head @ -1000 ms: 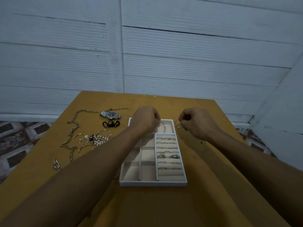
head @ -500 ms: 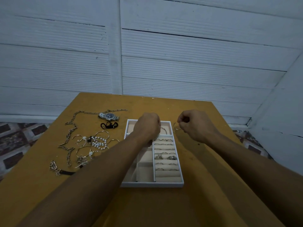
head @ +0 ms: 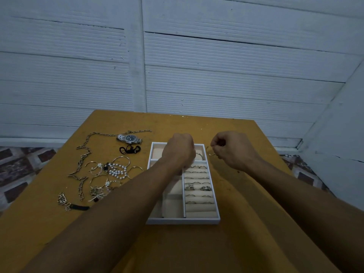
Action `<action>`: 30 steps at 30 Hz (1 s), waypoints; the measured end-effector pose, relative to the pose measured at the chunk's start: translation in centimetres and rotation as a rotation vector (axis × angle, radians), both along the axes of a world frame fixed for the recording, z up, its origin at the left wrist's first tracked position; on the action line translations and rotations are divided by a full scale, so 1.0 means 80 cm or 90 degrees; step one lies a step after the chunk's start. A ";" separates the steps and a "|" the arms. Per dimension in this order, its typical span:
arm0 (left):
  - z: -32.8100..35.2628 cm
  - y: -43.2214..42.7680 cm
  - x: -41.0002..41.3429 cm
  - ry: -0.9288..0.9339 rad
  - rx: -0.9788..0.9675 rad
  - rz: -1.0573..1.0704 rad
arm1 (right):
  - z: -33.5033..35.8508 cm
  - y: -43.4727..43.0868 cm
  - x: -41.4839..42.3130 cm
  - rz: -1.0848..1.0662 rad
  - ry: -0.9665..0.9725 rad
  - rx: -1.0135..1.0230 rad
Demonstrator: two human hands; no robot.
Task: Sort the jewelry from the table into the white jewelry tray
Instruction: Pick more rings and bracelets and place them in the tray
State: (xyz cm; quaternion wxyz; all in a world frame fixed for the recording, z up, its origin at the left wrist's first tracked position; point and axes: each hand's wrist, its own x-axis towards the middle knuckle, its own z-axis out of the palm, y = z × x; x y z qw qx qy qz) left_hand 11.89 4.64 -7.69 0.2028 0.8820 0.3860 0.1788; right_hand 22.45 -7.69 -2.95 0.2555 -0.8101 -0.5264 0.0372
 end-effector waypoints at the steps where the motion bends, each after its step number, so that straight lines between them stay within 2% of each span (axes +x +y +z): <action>1: 0.001 0.000 -0.001 -0.006 -0.004 -0.003 | 0.000 0.002 -0.002 0.003 0.004 0.001; 8: 0.018 0.010 -0.033 -0.056 0.007 -0.029 | -0.010 0.027 -0.019 0.038 -0.001 -0.019; 19: 0.032 0.024 -0.109 -0.084 0.044 -0.035 | -0.029 0.051 -0.030 0.016 -0.032 -0.116; 30: 0.023 0.022 -0.141 -0.058 0.067 -0.045 | -0.027 0.050 -0.031 -0.011 -0.032 -0.146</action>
